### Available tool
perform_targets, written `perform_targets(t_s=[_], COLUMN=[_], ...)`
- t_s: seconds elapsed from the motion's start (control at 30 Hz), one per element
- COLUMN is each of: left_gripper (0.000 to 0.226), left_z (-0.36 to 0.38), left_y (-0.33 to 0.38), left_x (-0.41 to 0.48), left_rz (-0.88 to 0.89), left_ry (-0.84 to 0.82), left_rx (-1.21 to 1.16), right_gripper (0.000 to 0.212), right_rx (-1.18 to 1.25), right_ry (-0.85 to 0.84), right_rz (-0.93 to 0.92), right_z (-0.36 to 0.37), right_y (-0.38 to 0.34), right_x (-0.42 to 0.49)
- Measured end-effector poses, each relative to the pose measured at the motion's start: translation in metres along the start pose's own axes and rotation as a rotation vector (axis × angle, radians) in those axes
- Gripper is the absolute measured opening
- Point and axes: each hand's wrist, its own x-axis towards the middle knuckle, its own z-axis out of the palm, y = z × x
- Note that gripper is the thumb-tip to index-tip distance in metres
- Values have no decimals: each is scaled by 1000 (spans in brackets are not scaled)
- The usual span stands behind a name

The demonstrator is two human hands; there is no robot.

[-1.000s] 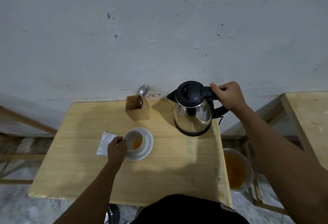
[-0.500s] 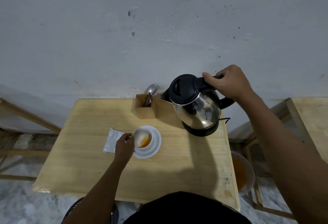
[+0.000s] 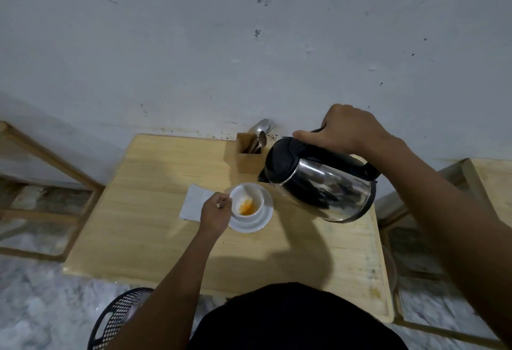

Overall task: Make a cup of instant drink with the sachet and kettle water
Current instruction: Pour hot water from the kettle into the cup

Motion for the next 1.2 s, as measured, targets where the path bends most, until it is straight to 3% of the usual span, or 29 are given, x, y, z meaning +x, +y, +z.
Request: perform_targets(t_s=[0.3, 0.5, 0.8, 1.2], left_gripper=[19, 10, 22, 22], left_z=[-8, -9, -9, -8], left_y=[-11, -13, -17, -16], left_x=[4, 6, 8, 6], left_rz=[8, 55, 27, 3], left_ry=[-52, -58, -67, -58], left_rx=[34, 38, 6, -10], right_gripper=[71, 67, 67, 68], right_rx=[-174, -241, -324, -340], right_ry=[-207, -242, -265, -273], right_rz=[-44, -73, -118, -131], right_z=[14, 18, 23, 20], right_y=[-36, -51, -61, -60], right_x=[5, 5, 10, 16])
